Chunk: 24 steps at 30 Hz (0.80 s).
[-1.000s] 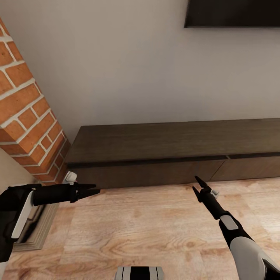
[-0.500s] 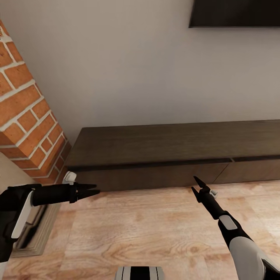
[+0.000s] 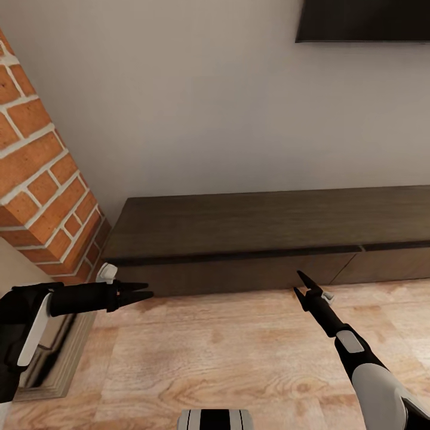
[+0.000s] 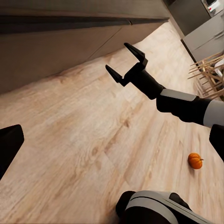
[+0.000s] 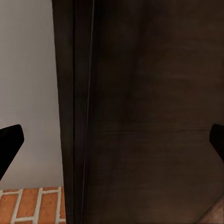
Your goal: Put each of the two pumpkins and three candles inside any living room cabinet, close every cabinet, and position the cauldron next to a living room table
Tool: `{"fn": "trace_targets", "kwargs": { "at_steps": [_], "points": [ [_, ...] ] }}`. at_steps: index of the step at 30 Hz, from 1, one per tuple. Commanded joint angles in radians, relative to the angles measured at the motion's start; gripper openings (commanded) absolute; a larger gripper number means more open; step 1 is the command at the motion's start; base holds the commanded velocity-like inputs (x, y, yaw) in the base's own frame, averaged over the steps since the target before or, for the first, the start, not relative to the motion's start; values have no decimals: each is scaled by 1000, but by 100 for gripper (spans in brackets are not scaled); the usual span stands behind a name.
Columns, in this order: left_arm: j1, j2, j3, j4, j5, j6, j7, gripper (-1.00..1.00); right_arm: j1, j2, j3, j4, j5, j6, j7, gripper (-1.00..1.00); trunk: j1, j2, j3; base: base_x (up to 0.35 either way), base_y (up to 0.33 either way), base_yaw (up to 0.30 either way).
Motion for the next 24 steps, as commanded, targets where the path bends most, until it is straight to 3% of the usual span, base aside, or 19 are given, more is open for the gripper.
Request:
{"fn": "trace_targets", "kwargs": {
  "at_steps": [1, 24],
  "points": [
    [-1, 0, 0, 0, 2, 8, -1, 100, -1, 0, -3, 1, -5, 9, 2, 100, 0, 0, -1, 84, 10, 0],
    [-1, 0, -1, 0, 2, 8, -1, 100, -1, 2, -2, 1, -5, 9, -2, 100, 0, 0, -1, 82, -2, 0]
  ]
}}
